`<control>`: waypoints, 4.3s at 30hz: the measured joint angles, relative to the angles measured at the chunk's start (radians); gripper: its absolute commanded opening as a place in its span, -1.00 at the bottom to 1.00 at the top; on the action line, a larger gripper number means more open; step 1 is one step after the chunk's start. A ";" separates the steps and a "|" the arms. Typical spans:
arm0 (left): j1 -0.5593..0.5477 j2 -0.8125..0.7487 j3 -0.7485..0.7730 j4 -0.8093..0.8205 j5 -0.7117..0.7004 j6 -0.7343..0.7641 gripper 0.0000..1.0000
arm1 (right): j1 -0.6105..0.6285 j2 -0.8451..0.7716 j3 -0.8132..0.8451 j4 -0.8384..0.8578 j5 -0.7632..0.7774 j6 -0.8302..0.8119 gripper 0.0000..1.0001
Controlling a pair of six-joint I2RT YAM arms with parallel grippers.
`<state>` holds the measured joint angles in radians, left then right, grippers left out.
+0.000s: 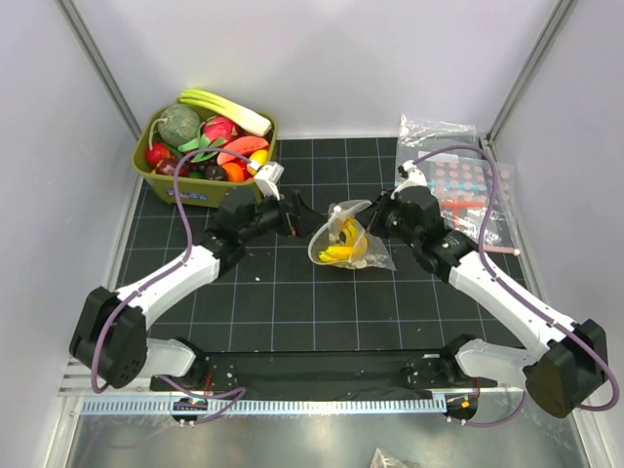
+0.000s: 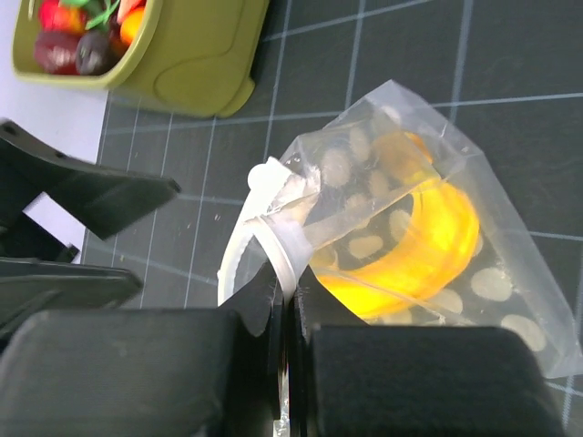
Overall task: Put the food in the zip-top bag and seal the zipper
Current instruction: Adjust the zipper food storage bag at the center of the board, then pick up the fake fruit from the bin.
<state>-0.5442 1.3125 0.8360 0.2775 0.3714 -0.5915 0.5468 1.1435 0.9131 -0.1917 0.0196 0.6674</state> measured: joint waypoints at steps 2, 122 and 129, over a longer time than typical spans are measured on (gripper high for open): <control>-0.007 0.032 0.011 -0.019 -0.005 0.003 0.92 | -0.001 -0.025 -0.014 -0.003 0.035 0.007 -0.98; 0.459 1.086 1.542 -0.927 -0.619 0.576 0.99 | -0.006 0.099 0.011 -0.077 0.112 -0.017 -0.98; 0.475 1.123 1.549 -0.915 -0.522 0.586 -0.60 | -0.006 0.099 0.011 -0.077 0.112 -0.016 -0.98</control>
<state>-0.0696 2.4355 2.3852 -0.6376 -0.1509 -0.0051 0.5411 1.2427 0.9237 -0.2687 0.1318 0.6510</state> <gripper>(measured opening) 0.401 0.050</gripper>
